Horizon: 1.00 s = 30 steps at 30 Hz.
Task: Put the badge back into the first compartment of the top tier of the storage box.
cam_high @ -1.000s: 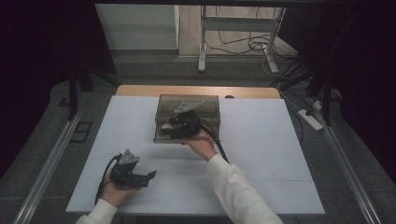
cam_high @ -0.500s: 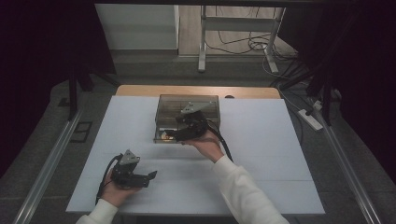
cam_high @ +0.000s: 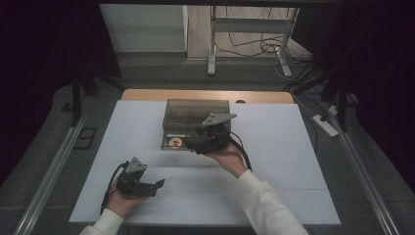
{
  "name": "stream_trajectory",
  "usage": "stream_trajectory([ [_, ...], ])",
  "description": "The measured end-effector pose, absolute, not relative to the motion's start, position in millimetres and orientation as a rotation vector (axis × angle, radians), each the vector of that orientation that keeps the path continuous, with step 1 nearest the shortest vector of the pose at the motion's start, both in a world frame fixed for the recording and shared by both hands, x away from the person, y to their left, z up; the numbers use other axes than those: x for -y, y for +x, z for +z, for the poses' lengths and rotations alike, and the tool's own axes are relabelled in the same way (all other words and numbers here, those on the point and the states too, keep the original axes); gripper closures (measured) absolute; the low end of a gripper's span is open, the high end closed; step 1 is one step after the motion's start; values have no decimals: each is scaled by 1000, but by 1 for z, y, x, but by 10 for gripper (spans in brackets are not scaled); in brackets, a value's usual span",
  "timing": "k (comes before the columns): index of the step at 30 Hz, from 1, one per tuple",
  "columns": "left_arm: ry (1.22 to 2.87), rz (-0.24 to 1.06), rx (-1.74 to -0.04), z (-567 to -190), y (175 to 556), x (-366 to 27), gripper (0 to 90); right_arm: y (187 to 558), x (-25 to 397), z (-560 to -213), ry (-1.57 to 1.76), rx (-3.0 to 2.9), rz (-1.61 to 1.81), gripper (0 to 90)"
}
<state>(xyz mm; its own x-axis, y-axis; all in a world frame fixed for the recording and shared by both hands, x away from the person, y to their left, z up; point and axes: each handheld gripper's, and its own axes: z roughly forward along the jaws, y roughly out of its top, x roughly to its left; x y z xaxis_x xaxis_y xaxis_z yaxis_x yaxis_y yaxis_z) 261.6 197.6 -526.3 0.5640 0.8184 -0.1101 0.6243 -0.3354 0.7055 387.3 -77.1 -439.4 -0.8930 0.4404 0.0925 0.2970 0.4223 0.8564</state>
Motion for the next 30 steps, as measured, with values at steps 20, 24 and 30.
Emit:
stream_trajectory([
  [20,2073,346,-1158,-527,262,-199,107,358,105,-439,604,-2499,1501,305],
  [24,2072,347,-1158,-526,262,-199,107,351,110,-441,600,-2504,1485,305],
  [30,2071,349,-1158,-526,261,-199,107,345,121,-443,604,-2502,1472,305],
])
